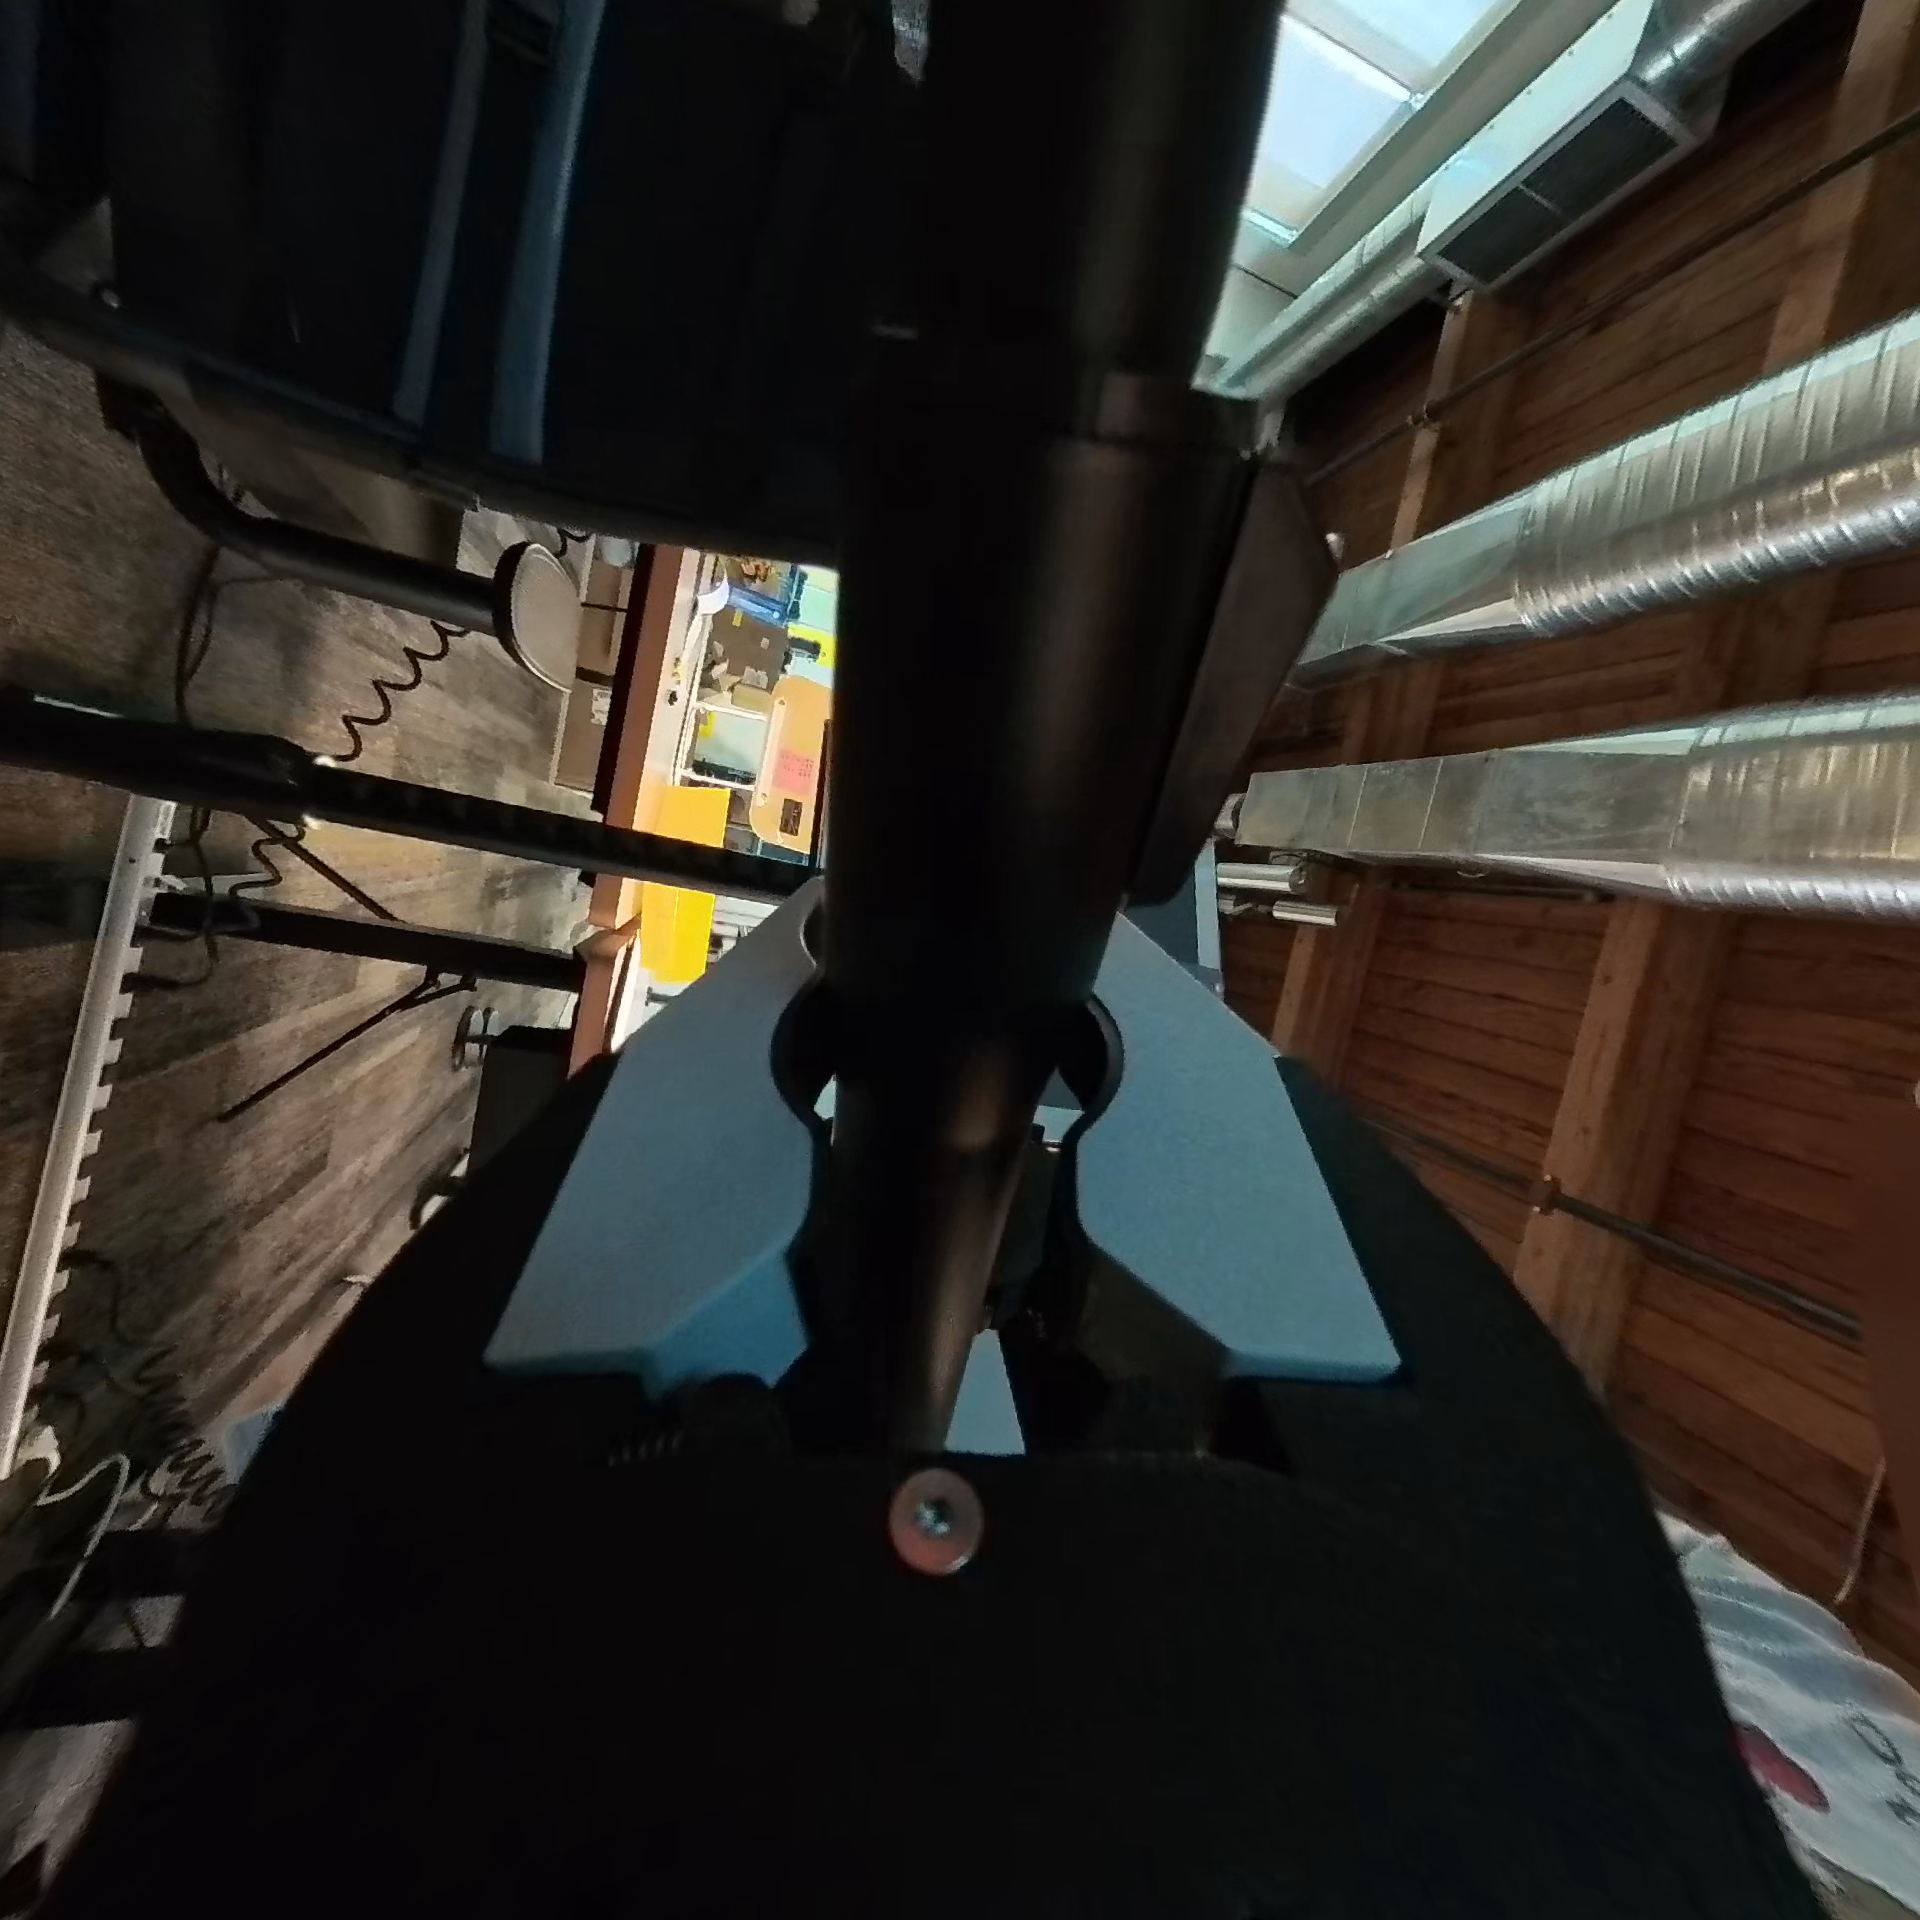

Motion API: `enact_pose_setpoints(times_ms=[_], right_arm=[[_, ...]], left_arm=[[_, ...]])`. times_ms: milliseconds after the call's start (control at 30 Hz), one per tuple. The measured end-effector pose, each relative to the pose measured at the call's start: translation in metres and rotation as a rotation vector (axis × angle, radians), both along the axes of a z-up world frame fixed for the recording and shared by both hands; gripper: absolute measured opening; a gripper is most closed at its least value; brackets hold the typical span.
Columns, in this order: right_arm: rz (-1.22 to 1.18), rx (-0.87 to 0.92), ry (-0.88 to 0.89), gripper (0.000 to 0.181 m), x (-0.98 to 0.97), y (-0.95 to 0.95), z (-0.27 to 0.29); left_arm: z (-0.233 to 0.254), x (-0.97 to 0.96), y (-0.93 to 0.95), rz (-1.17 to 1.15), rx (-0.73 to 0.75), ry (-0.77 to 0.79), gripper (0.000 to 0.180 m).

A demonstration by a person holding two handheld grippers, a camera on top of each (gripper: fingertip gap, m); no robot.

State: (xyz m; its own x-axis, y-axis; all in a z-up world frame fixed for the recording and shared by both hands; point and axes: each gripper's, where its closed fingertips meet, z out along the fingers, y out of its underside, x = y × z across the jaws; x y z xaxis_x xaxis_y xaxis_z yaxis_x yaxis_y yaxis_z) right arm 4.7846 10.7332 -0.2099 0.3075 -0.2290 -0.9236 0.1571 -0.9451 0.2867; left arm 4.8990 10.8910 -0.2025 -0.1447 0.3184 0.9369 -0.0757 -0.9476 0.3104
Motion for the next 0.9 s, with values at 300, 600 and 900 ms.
enact_pose_setpoints(times_ms=[300,600,900], right_arm=[[-0.072,0.052,-0.053,0.024,0.019,-0.001,-0.003],[-0.062,0.029,-0.112,0.024,0.033,-0.045,-0.008],[-0.016,0.075,-0.112,0.023,0.058,-0.143,-0.037]], left_arm=[[0.004,0.015,-0.007,-0.004,0.008,-0.025,0.039],[0.004,0.037,-0.053,-0.062,-0.002,-0.070,0.039],[-0.016,0.063,-0.148,-0.018,0.060,-0.035,0.039]])
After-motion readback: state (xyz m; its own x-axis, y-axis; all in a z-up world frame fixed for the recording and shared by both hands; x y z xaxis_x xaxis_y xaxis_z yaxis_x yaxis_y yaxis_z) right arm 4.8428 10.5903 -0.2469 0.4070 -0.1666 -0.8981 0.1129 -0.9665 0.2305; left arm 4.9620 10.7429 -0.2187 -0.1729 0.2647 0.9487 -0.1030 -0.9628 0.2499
